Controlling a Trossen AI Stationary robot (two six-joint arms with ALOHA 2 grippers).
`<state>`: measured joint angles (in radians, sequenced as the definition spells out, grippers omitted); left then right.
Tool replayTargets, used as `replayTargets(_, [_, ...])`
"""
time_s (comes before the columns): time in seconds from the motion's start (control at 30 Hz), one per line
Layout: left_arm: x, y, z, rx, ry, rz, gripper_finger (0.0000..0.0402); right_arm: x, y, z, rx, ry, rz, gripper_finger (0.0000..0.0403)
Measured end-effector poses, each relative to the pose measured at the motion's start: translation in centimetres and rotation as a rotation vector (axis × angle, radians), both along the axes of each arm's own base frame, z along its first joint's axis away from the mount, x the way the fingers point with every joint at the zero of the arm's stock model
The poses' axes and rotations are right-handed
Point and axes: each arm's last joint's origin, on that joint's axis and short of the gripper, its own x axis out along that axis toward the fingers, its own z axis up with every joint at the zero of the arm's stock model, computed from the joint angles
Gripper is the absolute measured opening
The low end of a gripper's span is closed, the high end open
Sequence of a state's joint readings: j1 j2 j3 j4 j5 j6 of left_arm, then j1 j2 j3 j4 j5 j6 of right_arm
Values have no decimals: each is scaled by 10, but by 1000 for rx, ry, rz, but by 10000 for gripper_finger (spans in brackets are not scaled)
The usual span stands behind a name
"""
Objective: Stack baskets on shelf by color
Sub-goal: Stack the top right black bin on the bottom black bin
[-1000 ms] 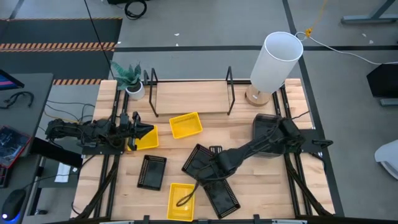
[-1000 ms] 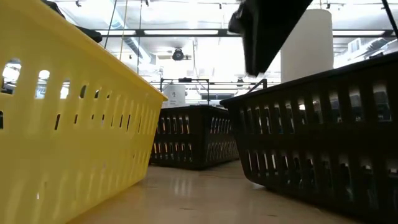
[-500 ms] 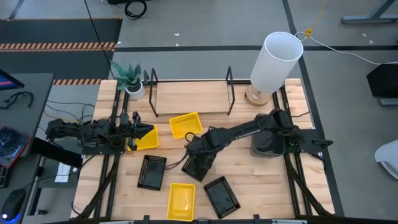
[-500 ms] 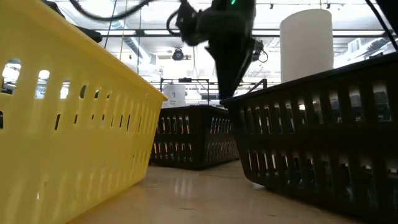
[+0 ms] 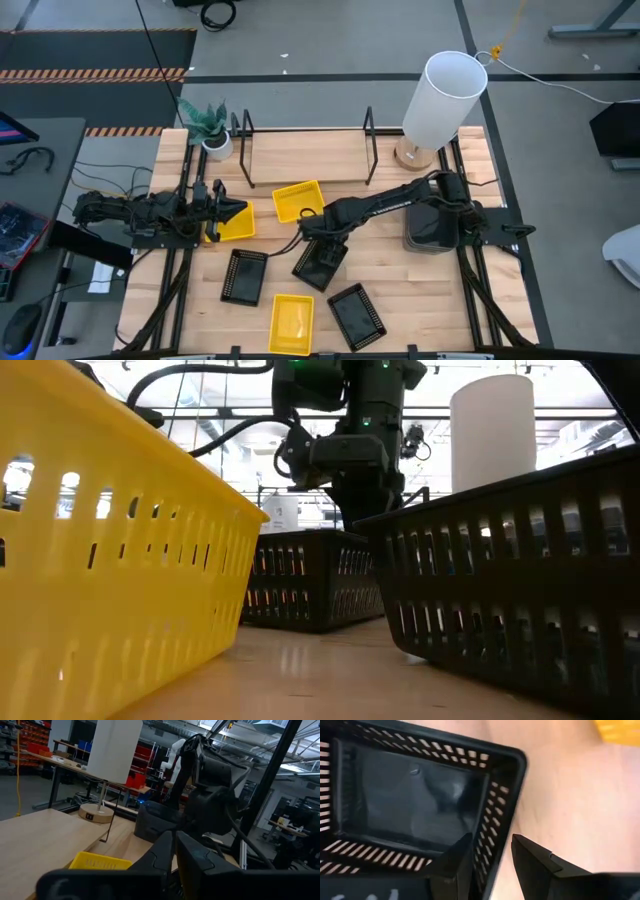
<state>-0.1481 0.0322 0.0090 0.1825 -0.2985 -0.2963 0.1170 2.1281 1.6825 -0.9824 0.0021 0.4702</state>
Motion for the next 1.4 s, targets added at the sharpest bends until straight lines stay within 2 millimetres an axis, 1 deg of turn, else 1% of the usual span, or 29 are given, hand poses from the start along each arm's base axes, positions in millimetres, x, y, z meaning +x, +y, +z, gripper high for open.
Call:
replayTargets(0.17, [0, 0, 0, 0, -1, 0, 38, -1, -5, -9, 57, -2, -5, 137])
replayTargets(0.3, [0, 0, 0, 0, 0, 0, 37, -4, -6, -15, 56, 19, -7, 119])
replayTargets(0.47, [0, 0, 0, 0, -1, 0, 31, -6, -8, -18, 45, 30, -13, 68])
replayTargets(0.6, [0, 0, 0, 0, 0, 0, 31, -5, -14, -17, 54, 28, -25, 16])
replayTargets(0.63, [0, 0, 0, 0, -1, 0, 32, -5, -16, -17, 56, 28, -25, 10])
replayTargets(0.77, [0, 0, 0, 0, 0, 0, 37, -5, -23, -17, 59, 34, -30, 14])
replayTargets(0.87, [0, 0, 0, 0, 0, 0, 38, -7, -28, -14, 56, 37, -31, 8])
replayTargets(1.03, [0, 0, 0, 0, 0, 0, 32, -15, -33, 9, 44, 13, -23, 6])
replayTargets(1.13, [0, 0, 0, 0, 0, 0, 28, -22, -33, 32, 24, -38, 3, 6])
replayTargets(1.3, [0, 0, 0, 0, 0, 0, 32, -37, -21, 72, 11, -146, 58, 4])
replayTargets(1.4, [0, 0, 0, 0, 0, -1, 36, -47, -6, 93, 4, -209, 165, 4])
